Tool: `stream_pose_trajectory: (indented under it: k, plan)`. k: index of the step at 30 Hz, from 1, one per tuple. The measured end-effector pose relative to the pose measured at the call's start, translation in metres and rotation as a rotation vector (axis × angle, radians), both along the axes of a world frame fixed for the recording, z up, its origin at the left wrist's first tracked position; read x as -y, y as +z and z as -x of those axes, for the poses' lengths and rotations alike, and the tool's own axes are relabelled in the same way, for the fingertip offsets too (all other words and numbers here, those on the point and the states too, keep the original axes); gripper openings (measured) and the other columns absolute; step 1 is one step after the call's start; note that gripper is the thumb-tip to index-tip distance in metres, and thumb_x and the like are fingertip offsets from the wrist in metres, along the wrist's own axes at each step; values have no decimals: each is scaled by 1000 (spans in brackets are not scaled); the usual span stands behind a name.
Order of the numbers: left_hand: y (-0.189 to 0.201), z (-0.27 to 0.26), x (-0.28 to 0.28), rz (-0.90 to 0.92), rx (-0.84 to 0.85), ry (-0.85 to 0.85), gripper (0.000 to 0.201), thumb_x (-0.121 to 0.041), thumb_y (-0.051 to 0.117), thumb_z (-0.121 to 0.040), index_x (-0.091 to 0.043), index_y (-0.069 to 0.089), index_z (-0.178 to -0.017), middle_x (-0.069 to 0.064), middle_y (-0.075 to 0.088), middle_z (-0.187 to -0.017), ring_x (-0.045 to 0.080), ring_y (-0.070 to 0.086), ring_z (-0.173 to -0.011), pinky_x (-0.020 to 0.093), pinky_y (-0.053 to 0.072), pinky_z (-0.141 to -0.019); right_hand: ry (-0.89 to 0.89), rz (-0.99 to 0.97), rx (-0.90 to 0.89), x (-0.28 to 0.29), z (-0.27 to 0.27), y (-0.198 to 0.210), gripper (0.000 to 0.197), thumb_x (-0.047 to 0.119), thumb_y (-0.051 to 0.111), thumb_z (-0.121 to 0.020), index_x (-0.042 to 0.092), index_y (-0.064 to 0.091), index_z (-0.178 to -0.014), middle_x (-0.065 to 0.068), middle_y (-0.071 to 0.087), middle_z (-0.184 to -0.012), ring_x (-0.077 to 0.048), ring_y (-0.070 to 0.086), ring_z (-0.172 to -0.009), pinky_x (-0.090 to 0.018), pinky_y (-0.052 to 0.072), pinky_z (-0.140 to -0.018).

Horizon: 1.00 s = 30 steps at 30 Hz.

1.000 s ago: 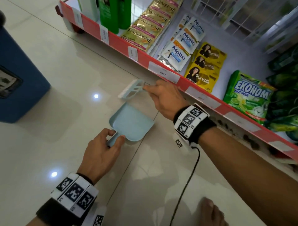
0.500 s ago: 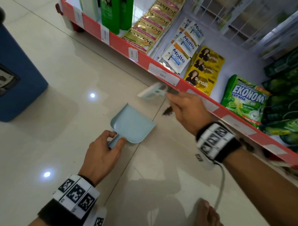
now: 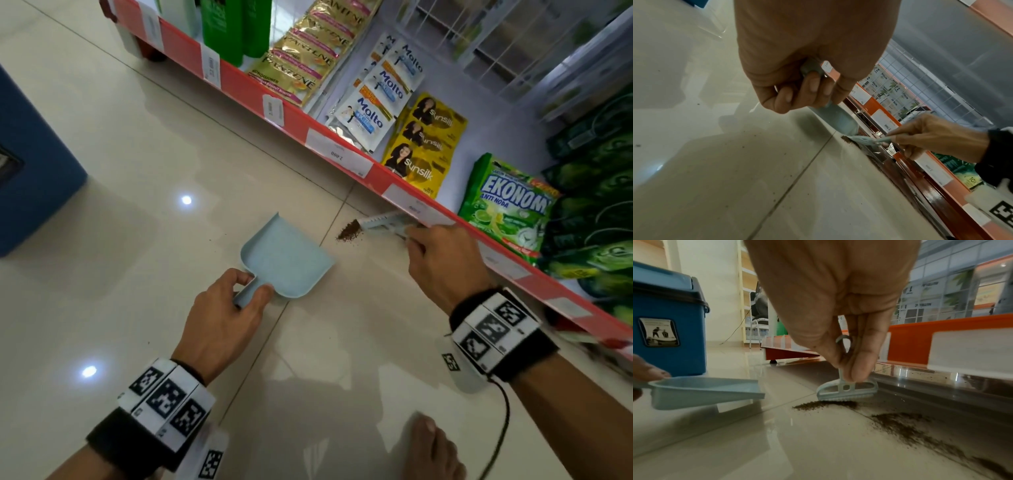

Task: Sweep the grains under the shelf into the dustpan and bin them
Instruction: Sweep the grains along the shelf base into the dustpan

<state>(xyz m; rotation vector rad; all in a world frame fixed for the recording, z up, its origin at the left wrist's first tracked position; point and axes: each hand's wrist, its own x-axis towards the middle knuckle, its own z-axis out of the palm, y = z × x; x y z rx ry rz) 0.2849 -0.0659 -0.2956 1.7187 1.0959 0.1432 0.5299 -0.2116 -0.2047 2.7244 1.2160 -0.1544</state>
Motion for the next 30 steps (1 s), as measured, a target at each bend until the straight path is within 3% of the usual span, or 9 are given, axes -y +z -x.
stream_pose_trajectory:
  k: [2, 4, 7, 9, 11, 15, 19, 25, 30]
  plan:
    - [1, -3, 1, -13, -4, -6, 25, -48, 61, -90, -24, 57, -95, -7, 56, -50, 3, 52, -44, 25, 37, -51, 4, -119, -7, -8, 8, 0, 22, 7, 49, -92, 8, 60, -72, -8, 59, -62, -22, 43, -50, -27, 27, -52]
    - [2, -3, 2, -15, 4, -9, 26, -47, 60, -89, -23, 58, -95, -7, 55, -51, 2, 52, -44, 24, 37, -50, 48, -253, -38, -30, 17, -6, 22, 10, 48, -97, 8, 65, -83, -2, 54, -61, -18, 45, -50, -27, 35, -50]
    - [2, -3, 4, -18, 14, -19, 24, -45, 61, -89, -22, 58, -97, -7, 54, -50, -1, 51, -43, 23, 35, -49, 96, -337, -86, -68, 23, -21, 20, 12, 48, -101, 8, 67, -105, -11, 64, -77, -27, 61, -69, -35, 54, -65]
    - [2, -2, 4, -10, 18, -20, 24, -44, 62, -89, -22, 58, -97, -7, 54, -47, 0, 50, -41, 23, 35, -49, 118, -289, -85, -83, 20, -29, 24, 11, 49, -100, 11, 64, -119, -14, 66, -92, -30, 64, -83, -39, 56, -75]
    - [3, 0, 4, 1, 18, -20, 24, -45, 62, -89, -23, 58, -97, -8, 55, -46, 1, 50, -41, 24, 36, -49, 126, -181, -94, -82, 12, -32, 24, 9, 49, -98, 11, 63, -117, -15, 66, -98, -32, 65, -89, -39, 57, -80]
    - [2, 5, 7, 21, 18, -20, 25, -46, 61, -88, -23, 58, -97, -4, 58, -52, 2, 51, -43, 25, 37, -50, 106, 56, -122, -32, -7, -17, 25, 3, 45, -93, 10, 64, -108, -18, 67, -91, -34, 64, -85, -39, 52, -73]
    - [1, 7, 14, 46, 12, -24, 24, -47, 61, -88, -25, 58, -96, -2, 57, -51, 4, 48, -41, 25, 38, -48, 150, 63, -66, -3, -14, 14, 23, 5, 51, -91, 10, 70, -104, -17, 61, -82, -32, 55, -73, -34, 39, -61]
    - [1, 17, 25, 95, 34, 29, 26, -50, 61, -88, -25, 58, -95, -10, 54, -46, 4, 46, -40, 26, 39, -49, 384, -260, -156, -68, 17, 10, 32, 13, 46, -102, 16, 61, -131, -8, 51, -79, -22, 46, -72, -30, 32, -64]
    - [2, 33, 35, 103, 56, 70, 27, -53, 58, -88, -26, 57, -94, -10, 52, -44, 4, 44, -39, 23, 37, -48, 473, -69, -204, -129, 27, -20, 39, 17, 40, -103, 23, 51, -140, -5, 43, -88, -18, 45, -73, -25, 33, -64]
